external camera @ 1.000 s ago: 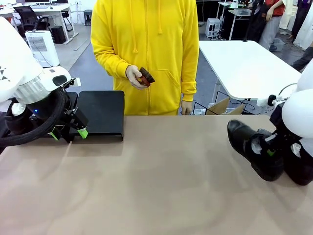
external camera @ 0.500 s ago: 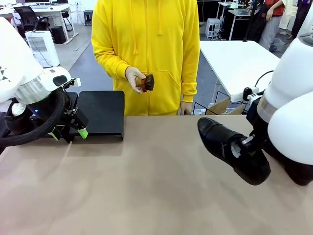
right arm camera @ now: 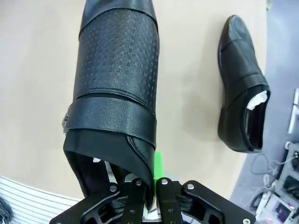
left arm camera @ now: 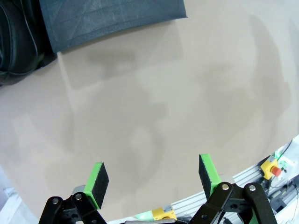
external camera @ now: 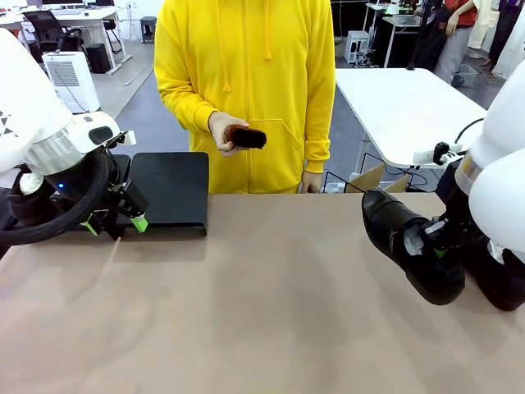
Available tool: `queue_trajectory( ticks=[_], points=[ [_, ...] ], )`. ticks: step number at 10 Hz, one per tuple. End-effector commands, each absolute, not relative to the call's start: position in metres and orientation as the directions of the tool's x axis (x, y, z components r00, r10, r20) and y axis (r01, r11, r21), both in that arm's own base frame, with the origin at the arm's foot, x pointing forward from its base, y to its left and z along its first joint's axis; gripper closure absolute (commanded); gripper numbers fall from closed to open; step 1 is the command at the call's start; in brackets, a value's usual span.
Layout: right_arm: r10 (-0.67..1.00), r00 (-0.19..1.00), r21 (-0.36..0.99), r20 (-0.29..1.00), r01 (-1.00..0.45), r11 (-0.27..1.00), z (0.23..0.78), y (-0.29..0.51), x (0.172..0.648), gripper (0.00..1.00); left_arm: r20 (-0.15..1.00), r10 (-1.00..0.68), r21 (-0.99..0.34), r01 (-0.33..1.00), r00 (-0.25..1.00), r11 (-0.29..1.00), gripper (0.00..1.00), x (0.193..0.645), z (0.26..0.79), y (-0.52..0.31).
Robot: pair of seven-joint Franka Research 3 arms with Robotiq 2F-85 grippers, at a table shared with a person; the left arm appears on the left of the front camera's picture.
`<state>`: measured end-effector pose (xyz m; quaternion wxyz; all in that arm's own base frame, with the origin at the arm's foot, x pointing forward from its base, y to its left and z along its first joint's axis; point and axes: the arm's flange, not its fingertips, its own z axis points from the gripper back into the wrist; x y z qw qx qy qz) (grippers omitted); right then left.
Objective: Organize the shoes by placing them on the stand.
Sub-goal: Pick up one Shoe and place it in the middle of the table.
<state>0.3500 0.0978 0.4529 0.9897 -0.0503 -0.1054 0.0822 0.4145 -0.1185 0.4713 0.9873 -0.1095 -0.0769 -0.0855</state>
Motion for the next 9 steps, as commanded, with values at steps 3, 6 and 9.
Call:
queue_trajectory(
  ticks=[3,6,9],
  points=[
    [0.009,0.965,0.003,0.262,-0.010,1.000,0.492,0.181,0.340,1.00,0.173,-0.151,-0.215,0.187,0.973,0.959,0.00,0.414,0.473,-0.117],
    [-0.039,0.973,0.060,0.227,0.026,0.998,0.477,0.293,0.321,1.00,0.173,-0.151,-0.215,0.187,0.973,0.959,0.00,0.414,0.473,-0.117],
    [-0.030,0.995,0.113,0.093,0.020,0.993,0.403,0.363,0.337,1.00,0.173,-0.151,-0.215,0.187,0.973,0.959,0.00,0.414,0.473,-0.117]
  ],
)
